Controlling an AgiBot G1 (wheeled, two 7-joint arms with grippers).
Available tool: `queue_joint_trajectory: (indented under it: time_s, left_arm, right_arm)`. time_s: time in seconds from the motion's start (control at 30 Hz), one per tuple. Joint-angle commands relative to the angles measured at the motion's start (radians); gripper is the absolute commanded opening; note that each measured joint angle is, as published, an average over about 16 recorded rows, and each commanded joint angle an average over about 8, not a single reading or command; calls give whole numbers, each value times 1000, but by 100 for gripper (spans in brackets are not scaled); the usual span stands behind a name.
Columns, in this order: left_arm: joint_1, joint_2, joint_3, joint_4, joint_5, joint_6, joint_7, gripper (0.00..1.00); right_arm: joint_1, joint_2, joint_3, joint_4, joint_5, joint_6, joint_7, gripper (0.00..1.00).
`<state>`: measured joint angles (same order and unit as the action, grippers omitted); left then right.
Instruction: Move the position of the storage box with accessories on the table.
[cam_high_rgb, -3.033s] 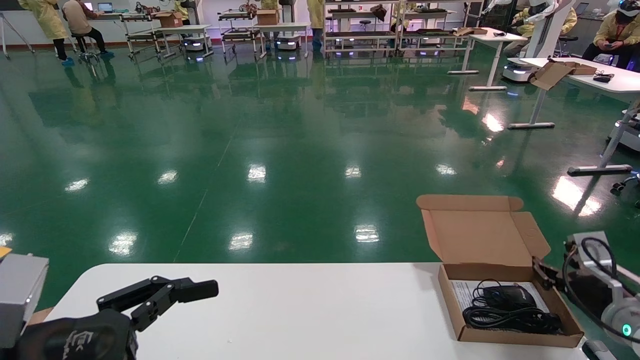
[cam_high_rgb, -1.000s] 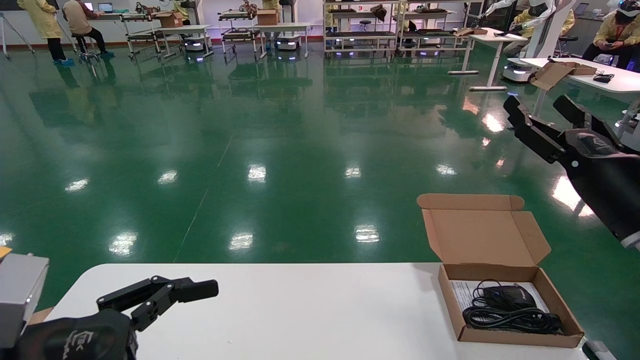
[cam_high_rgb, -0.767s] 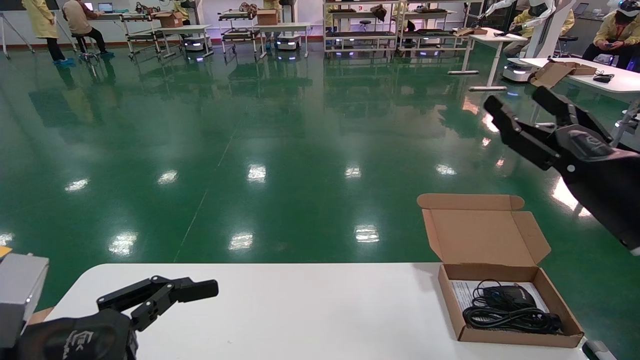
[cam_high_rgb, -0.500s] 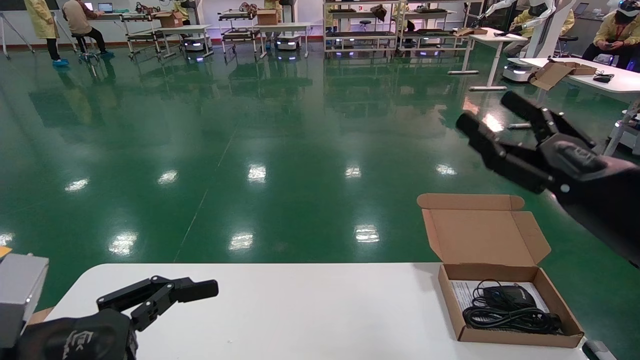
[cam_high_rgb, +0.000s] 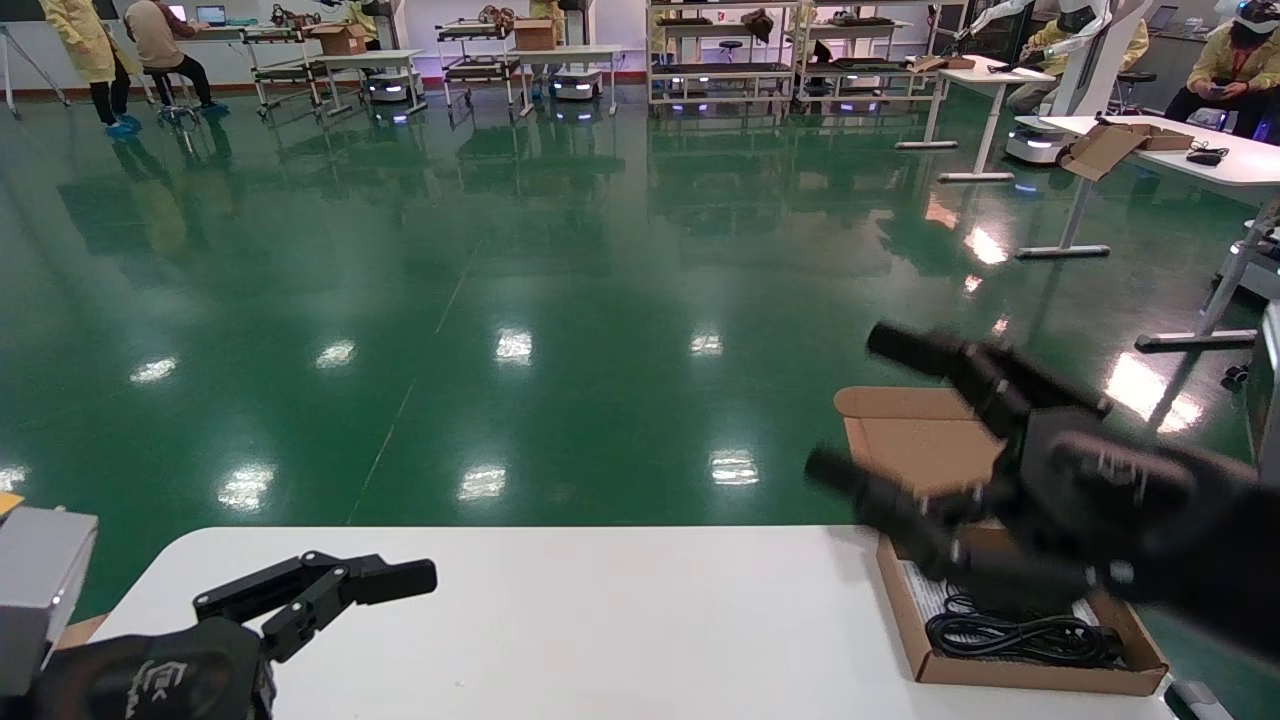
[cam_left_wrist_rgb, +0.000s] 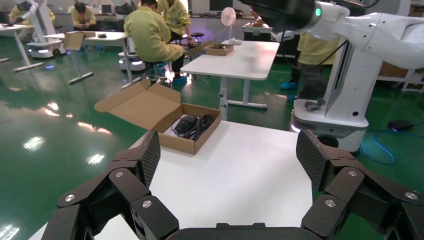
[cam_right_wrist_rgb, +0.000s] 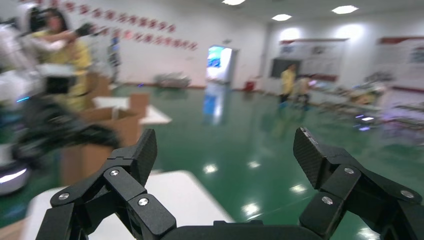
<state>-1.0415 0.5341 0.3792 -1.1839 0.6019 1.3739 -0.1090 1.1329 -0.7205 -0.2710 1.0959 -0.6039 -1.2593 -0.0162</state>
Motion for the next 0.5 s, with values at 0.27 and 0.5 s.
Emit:
queue_joint_trajectory:
  time_s: [0.27,0.5]
  left_arm:
    - [0,0,0,0,0,0,0,100]
    - [0,0,0,0,0,0,0,100]
  right_arm:
    - [-38,70,-6,121,-81,-152,131,100]
    - [-61,114,-9,198,-132,-249,210,100]
